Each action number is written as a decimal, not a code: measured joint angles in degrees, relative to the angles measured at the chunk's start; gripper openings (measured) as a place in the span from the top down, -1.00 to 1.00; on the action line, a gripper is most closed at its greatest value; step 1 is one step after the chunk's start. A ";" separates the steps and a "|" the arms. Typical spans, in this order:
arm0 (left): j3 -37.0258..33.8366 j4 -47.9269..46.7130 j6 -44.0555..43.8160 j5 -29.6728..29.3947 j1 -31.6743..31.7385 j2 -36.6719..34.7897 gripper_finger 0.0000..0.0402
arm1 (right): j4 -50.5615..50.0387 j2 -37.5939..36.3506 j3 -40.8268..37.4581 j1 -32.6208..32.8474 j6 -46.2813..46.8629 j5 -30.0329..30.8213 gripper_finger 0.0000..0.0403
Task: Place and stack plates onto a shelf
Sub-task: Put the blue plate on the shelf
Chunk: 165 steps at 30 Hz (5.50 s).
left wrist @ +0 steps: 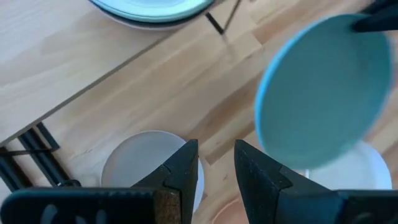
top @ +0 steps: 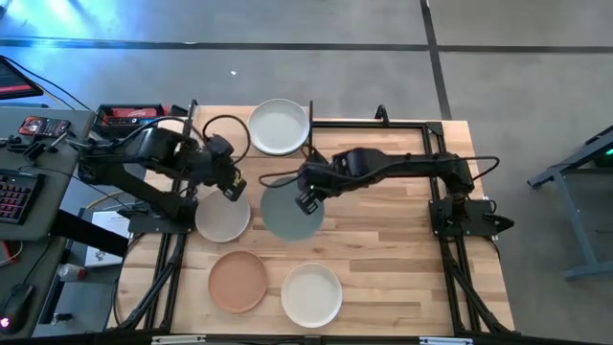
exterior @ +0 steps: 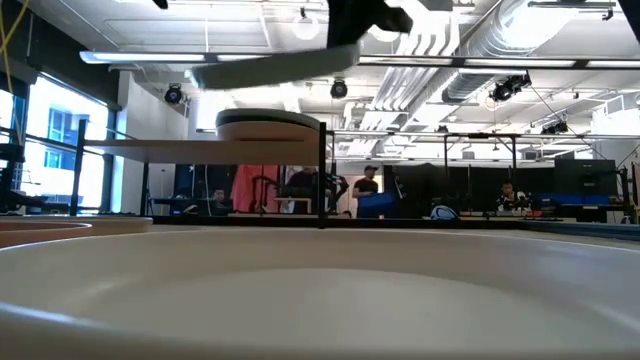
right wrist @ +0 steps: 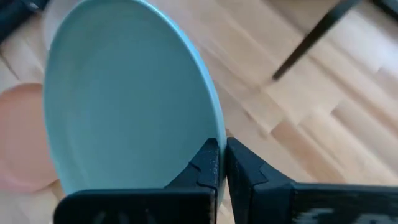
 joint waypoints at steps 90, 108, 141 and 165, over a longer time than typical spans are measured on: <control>-0.07 10.89 29.37 10.58 22.37 11.24 0.99 | -1.10 -0.02 12.25 -13.44 -10.21 -3.57 0.50; -0.07 3.40 36.91 11.04 31.21 6.64 1.00 | -3.62 -0.28 12.25 -13.68 -16.49 -4.40 0.36; 0.26 3.73 30.11 23.23 66.12 1.42 1.00 | -6.03 -0.33 12.25 -22.39 -42.67 -10.10 0.36; 0.31 -0.28 10.84 22.21 59.99 -13.32 1.00 | -6.01 -0.35 12.23 -26.47 -52.94 -12.63 0.36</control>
